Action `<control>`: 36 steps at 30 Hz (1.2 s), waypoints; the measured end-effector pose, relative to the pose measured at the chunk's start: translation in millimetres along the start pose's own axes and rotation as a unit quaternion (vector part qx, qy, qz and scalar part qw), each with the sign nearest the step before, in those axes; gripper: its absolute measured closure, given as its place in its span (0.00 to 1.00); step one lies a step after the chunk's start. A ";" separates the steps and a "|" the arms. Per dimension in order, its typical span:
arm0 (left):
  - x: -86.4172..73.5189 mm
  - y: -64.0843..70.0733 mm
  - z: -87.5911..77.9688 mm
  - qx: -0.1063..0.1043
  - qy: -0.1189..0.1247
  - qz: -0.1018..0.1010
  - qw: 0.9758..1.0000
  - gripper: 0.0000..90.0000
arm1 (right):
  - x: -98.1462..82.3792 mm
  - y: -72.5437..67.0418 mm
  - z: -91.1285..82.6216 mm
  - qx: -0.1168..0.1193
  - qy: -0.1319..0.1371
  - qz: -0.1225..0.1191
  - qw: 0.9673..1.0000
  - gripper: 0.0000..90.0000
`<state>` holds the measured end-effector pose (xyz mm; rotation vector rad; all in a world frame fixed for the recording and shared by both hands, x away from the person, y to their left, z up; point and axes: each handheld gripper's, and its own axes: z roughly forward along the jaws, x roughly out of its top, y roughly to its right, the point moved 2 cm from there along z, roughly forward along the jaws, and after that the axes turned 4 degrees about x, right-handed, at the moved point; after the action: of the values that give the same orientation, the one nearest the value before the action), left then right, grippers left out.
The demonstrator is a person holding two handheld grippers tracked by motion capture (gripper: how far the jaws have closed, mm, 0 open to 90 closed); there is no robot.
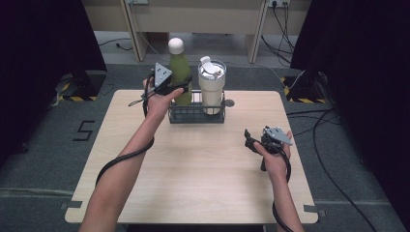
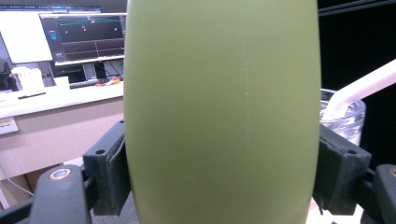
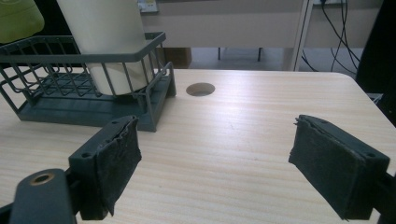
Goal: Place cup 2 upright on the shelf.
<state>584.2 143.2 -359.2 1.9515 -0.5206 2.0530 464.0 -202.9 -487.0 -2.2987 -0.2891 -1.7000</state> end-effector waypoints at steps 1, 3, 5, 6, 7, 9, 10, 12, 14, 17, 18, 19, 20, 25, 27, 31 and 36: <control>-0.8 -0.5 1.0 0.001 -0.001 0.000 1.000 0.23 | 0.1 0.8 0.2 0.001 0.001 -0.004 1.000 0.17; -2.3 -1.8 2.8 0.002 -0.005 0.000 1.000 0.23 | 0.1 0.7 0.0 0.000 0.000 -0.002 1.000 0.17; -3.7 -3.7 4.8 0.003 -0.007 0.000 1.000 0.23 | 0.0 1.5 0.4 0.000 0.001 -0.004 1.000 0.17; -4.6 -4.8 6.0 0.004 -0.008 -0.001 1.000 0.23 | -0.1 1.5 0.4 0.000 0.001 -0.004 1.000 0.17; -5.2 -5.5 6.6 0.005 -0.009 -0.001 1.000 0.23 | -0.1 1.6 0.5 0.000 0.001 -0.004 1.000 0.17; -6.7 -6.8 8.6 0.007 -0.011 -0.003 1.000 0.23 | -0.3 1.2 0.5 0.000 0.001 -0.003 1.000 0.17; -7.6 -7.4 9.5 0.008 -0.012 -0.004 1.000 0.23 | -0.4 0.8 0.5 0.000 0.000 -0.001 1.000 0.17; -9.1 -8.1 11.3 0.008 -0.014 -0.006 1.000 0.23 | -0.5 0.3 0.7 0.001 0.000 -0.002 1.000 0.17; -10.4 -8.3 13.1 0.009 -0.016 -0.006 1.000 0.23 | -0.4 0.0 1.0 0.002 -0.001 -0.004 1.000 0.17; -13.2 -7.4 16.3 0.008 -0.020 -0.006 1.000 0.23 | -0.3 0.1 1.1 0.002 -0.001 -0.005 1.000 0.17; -14.4 -7.0 17.3 0.009 -0.022 -0.005 1.000 0.23 | -0.4 0.2 1.0 0.002 -0.001 -0.005 1.000 0.17; -15.8 -6.9 18.3 0.009 -0.025 -0.005 1.000 0.23 | -0.5 0.1 1.0 0.002 -0.001 -0.002 1.000 0.17; -17.1 -6.7 19.3 0.010 -0.025 -0.006 1.000 0.23 | -0.7 0.5 1.0 0.001 0.000 -0.002 1.000 0.17; -24.3 -6.1 24.4 0.014 -0.036 -0.008 0.999 0.23 | -0.4 1.1 -0.3 0.002 -0.001 0.002 1.000 0.17; -27.1 -5.8 26.3 0.015 -0.040 -0.010 0.999 0.23 | -0.4 1.8 -0.3 0.001 0.000 0.002 1.000 0.17; -32.4 -5.2 29.2 0.017 -0.045 -0.012 0.999 0.23 | -0.3 2.4 -0.3 0.002 0.000 0.003 1.000 0.17; -40.7 -5.0 32.1 0.018 -0.055 -0.013 0.998 0.23 | -0.8 2.0 -0.1 0.003 0.000 0.001 1.000 0.17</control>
<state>617.8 136.3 -398.3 2.0913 -0.4824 1.9606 464.3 -204.8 -488.0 -2.2928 -0.2908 -1.6966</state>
